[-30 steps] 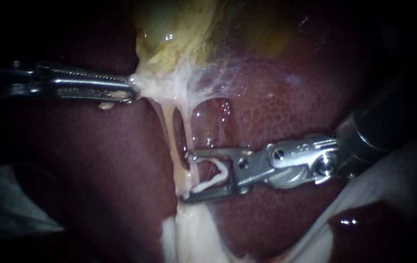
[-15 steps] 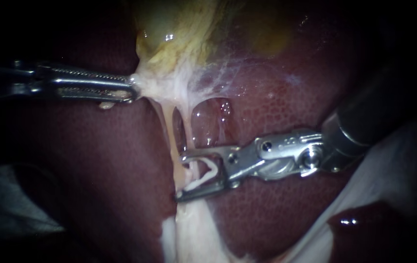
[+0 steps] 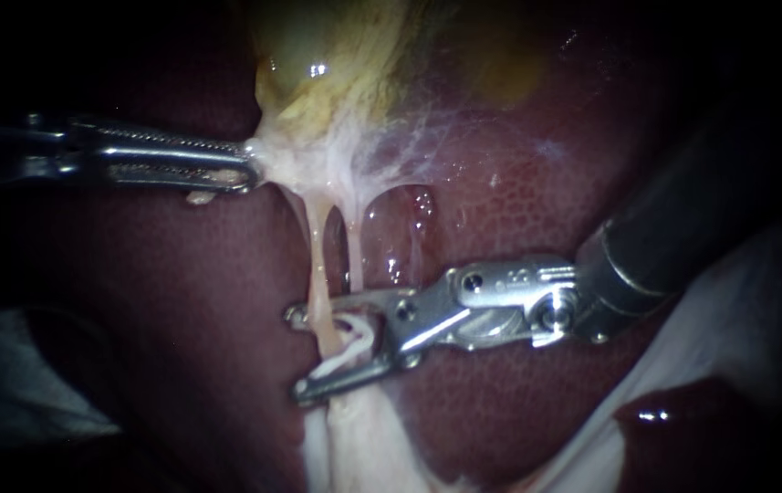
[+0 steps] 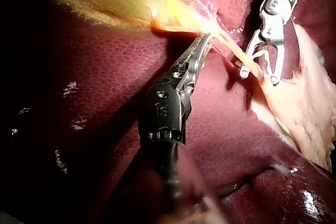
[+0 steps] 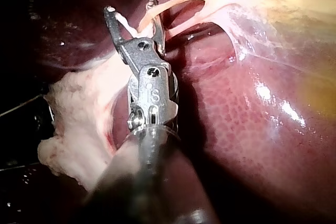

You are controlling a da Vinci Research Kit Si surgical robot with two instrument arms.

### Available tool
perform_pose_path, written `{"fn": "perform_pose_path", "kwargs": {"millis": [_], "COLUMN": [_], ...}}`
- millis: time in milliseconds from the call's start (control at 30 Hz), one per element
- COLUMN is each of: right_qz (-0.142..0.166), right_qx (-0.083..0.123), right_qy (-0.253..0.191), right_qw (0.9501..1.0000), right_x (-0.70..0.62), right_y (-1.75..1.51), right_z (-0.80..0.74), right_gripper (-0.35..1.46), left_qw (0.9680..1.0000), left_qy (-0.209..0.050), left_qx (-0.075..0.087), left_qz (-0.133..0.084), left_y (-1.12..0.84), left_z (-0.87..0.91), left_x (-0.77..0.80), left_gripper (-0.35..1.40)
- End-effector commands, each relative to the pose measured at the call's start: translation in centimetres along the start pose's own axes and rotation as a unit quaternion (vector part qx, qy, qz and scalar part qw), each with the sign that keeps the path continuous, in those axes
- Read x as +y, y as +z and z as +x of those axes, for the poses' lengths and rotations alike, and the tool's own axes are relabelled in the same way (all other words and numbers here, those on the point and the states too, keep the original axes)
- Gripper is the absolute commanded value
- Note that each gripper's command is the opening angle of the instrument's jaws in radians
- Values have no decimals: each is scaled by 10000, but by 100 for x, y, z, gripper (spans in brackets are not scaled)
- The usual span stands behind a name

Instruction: Clipping first clip left tube

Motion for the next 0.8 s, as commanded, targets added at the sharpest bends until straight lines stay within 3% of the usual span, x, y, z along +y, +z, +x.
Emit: {"fn": "perform_pose_path", "kwargs": {"millis": [33, 200, 600, 800], "right_qz": [44, 107, 106, 105], "right_qx": [-9, -11, -10, -5], "right_qy": [10, 16, 17, 164], "right_qw": [10000, 9999, 9999, 9998], "right_x": [-3, -9, -9, -8], "right_y": [0, -1, -7, -8], "right_z": [2, 3, 1, 1], "right_gripper": [44, 33, -34, -35], "left_qw": [10000, 10000, 10000, 10000], "left_qy": [0, 1, 2, 2], "left_qx": [-1, -1, 0, 0], "left_qz": [-1, -1, 0, 0], "left_y": [0, 0, 0, 1], "left_z": [0, 0, -1, -1], "left_x": [0, -1, -1, -1], "left_gripper": [-35, -35, -35, -35]}}
